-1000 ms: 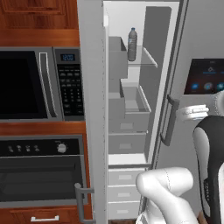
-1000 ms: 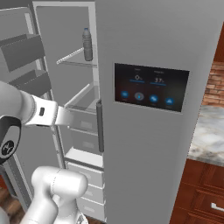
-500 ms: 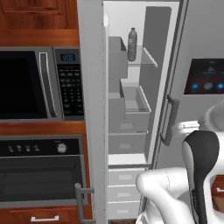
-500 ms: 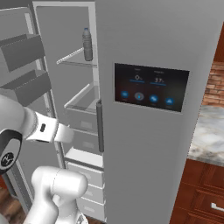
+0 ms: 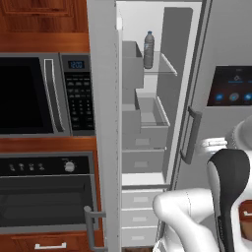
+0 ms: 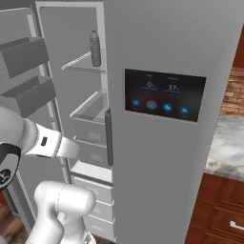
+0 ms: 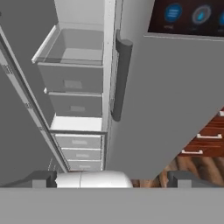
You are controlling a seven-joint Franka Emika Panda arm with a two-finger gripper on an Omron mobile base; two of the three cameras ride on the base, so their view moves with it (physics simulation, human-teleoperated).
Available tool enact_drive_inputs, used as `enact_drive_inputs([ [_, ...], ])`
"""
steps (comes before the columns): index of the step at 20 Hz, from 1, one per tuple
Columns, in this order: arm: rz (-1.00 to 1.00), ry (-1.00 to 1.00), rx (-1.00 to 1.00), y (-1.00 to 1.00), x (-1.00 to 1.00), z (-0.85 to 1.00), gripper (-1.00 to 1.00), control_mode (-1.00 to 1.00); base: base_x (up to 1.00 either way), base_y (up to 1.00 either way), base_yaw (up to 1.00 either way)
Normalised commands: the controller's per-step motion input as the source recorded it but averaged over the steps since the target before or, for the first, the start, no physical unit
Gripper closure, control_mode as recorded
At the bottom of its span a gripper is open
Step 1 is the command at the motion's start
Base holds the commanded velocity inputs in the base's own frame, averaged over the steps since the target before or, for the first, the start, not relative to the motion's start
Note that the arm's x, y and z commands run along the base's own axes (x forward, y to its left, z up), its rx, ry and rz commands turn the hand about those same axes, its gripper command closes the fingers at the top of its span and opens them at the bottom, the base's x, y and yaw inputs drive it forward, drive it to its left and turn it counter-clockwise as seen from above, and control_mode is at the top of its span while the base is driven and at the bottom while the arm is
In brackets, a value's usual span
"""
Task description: Take the bottled waters from the counter and place them in the freezer to freeze. Close the freezer door after placing the bottles.
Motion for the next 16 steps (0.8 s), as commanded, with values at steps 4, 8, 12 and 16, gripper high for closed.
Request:
enact_drive_inputs([
  [4,0.00,0.00,0.00,0.00,0.00,0.00,-1.00,1.00,-0.36,-0.28,-0.11],
  [8,0.00,0.00,0.00,0.00,0.00,0.00,-1.00,1.00,-0.19,-0.65,-0.13],
  [12,0.00,0.00,0.00,0.00,0.00,0.00,-1.00,1.00,0.09,-1.00,-0.22],
  [16,0.00,0.00,0.00,0.00,0.00,0.00,-1.00,1.00,0.26,-1.00,-0.29],
])
